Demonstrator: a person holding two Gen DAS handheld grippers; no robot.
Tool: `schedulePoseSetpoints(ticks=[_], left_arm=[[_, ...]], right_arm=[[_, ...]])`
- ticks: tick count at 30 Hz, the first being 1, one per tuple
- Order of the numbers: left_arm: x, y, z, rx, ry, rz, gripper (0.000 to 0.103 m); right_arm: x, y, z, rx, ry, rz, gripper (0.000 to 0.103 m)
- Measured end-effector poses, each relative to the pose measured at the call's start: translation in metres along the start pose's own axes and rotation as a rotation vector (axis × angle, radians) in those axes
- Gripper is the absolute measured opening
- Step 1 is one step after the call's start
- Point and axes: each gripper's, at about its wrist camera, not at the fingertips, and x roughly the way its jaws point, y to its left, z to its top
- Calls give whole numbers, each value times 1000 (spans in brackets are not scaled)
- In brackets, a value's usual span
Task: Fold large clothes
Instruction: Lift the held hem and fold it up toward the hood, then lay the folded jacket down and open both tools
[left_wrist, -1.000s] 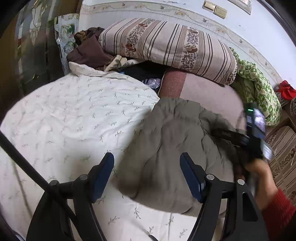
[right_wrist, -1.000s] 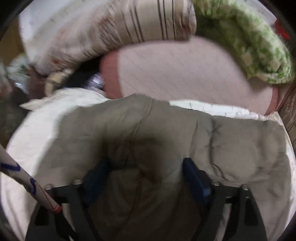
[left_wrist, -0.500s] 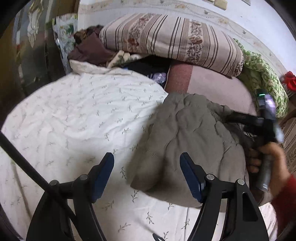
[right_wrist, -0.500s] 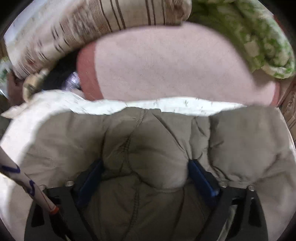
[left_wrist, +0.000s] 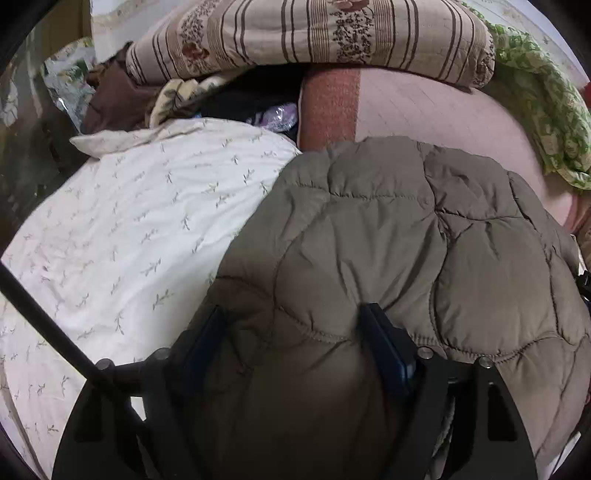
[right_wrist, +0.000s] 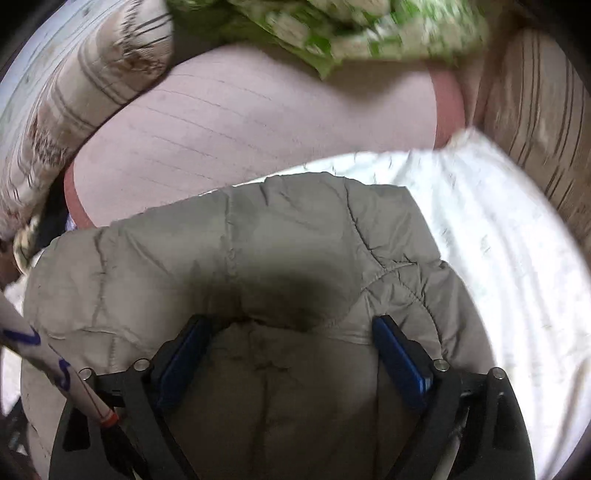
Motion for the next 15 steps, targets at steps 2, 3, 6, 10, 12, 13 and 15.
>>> schedulePoseSetpoints(ticks=[2, 3, 6, 10, 12, 13, 15], left_arm=[[0, -4, 2, 9, -2, 23, 77], [-1, -4, 4, 11, 4, 27, 77], [-19, 4, 7, -6, 25, 31, 77], [-61, 18, -1, -35, -37, 37, 77], [-67, 28, -12, -31, -41, 80, 77], [-63, 34, -19, -26, -25, 102, 77], [-47, 43, -30, -35, 22, 121, 77]], right_arm=[[8, 6, 3, -21, 2, -21, 98], [10, 7, 5, -26, 6, -30, 98], [0, 9, 9, -42, 20, -59, 96], [-78, 2, -6, -46, -77, 77, 93], [-107, -6, -29, -67, -93, 111, 93], [-114, -10, -40, -75, -91, 117, 93], [-115, -22, -66, -78, -70, 112, 93]])
